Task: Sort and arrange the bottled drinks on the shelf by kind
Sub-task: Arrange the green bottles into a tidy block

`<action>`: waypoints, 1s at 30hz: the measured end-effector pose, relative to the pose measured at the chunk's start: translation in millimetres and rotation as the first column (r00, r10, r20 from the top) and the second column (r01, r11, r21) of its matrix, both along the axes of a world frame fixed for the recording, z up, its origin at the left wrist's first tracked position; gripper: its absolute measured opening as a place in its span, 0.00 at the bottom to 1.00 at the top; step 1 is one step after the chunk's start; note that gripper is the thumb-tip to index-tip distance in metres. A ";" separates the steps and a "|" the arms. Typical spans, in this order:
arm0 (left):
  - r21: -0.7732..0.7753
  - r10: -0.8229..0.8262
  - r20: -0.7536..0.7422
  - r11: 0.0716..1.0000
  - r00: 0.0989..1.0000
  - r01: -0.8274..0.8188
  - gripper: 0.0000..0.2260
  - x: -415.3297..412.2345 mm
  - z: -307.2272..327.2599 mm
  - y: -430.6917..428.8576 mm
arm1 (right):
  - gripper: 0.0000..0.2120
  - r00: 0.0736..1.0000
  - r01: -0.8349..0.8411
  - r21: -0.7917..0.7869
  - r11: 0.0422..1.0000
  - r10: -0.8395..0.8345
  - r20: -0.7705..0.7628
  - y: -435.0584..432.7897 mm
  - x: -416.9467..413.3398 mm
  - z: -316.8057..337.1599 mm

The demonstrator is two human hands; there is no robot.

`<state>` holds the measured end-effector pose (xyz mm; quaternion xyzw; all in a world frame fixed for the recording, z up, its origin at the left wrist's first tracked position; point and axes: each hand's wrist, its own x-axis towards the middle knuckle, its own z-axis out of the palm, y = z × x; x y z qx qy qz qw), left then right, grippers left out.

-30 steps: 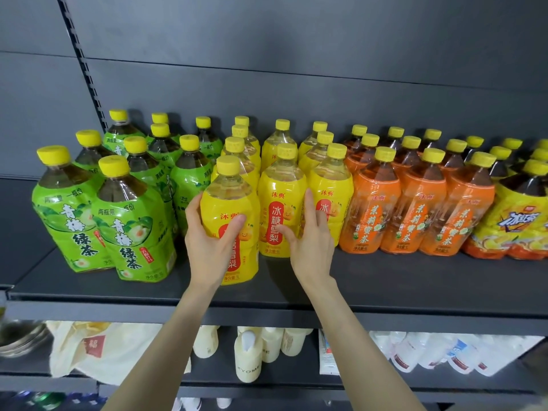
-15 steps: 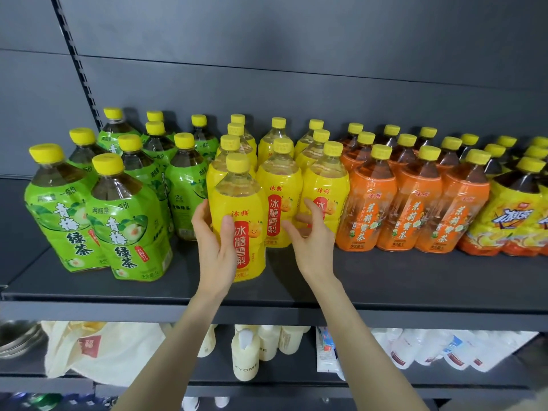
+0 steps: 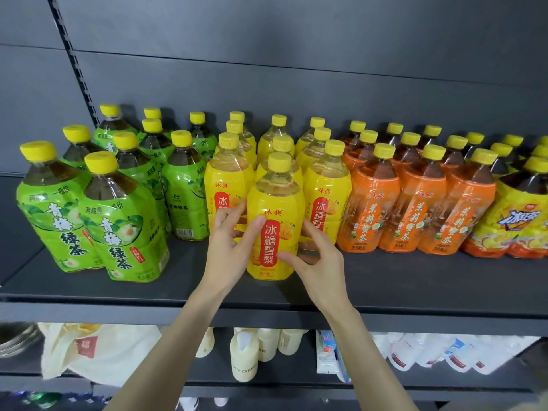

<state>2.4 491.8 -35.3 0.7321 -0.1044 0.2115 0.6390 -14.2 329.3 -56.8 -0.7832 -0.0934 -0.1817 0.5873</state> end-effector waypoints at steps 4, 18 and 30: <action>0.041 0.092 0.043 0.995 0.995 -0.094 0.19 2.7 0.4 -6.4 | 0.34 1.000 0.023 -0.009 1.000 -0.023 0.009 -2.9 4.1 -0.9; 0.351 0.226 0.363 0.865 0.904 -0.357 0.22 27.4 12.0 -6.1 | 0.29 0.942 0.323 -0.222 0.920 -0.292 0.163 8.1 30.0 0.6; 0.569 0.241 0.541 0.601 0.806 -0.561 0.20 47.8 18.1 -5.0 | 0.24 0.930 0.368 -0.307 0.878 -0.340 0.141 15.1 44.0 6.4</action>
